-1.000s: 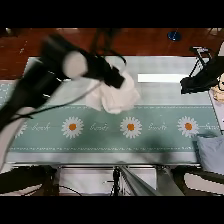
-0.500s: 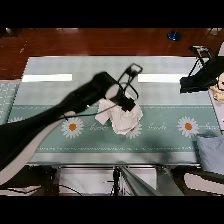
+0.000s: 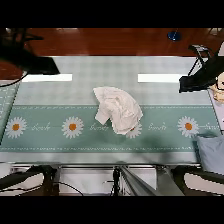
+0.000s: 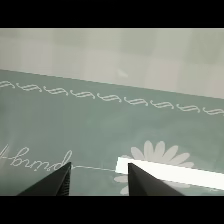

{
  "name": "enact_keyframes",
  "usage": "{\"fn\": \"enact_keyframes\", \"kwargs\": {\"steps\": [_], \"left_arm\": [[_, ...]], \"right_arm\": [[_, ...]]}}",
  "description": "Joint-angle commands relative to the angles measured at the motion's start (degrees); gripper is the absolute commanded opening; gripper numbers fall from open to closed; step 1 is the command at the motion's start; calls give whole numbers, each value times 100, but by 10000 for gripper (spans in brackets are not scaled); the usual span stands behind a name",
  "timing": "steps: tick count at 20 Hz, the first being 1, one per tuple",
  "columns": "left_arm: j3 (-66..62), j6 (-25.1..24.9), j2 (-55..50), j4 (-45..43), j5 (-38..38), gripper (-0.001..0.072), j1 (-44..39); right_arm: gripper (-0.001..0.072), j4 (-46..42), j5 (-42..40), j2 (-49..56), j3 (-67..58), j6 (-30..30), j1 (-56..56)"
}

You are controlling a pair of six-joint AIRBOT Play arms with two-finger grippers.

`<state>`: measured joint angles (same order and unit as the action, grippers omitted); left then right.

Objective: Fold the shirts.

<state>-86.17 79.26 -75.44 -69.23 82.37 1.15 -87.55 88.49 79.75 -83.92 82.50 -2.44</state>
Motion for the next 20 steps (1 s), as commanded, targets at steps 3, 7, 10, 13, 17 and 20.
{"fn": "enact_keyframes", "kwargs": {"steps": [3, 7, 10, 13, 17, 20], "left_arm": [[1770, -914, -48, 2216, -17, 696, 1521], [1849, -918, -715, 2524, -815, 696, 984], [1847, -1123, -1519, 3101, -892, 695, 385], [1709, -1283, -2253, 3436, -933, 674, -164], [1051, -1040, -2929, 3560, -938, 673, -743], [485, -431, -3281, 3257, -938, 673, -1014]], "right_arm": [[425, 66, -83, 9, 2, -70, 4], [425, 63, -153, 9, 2, -70, 4], [425, 63, -153, 9, 2, -70, 4], [422, 63, -162, 9, 2, -66, 4], [418, 63, -219, 9, 2, -63, 4], [417, 63, -328, 9, 2, 13, 4]]}}
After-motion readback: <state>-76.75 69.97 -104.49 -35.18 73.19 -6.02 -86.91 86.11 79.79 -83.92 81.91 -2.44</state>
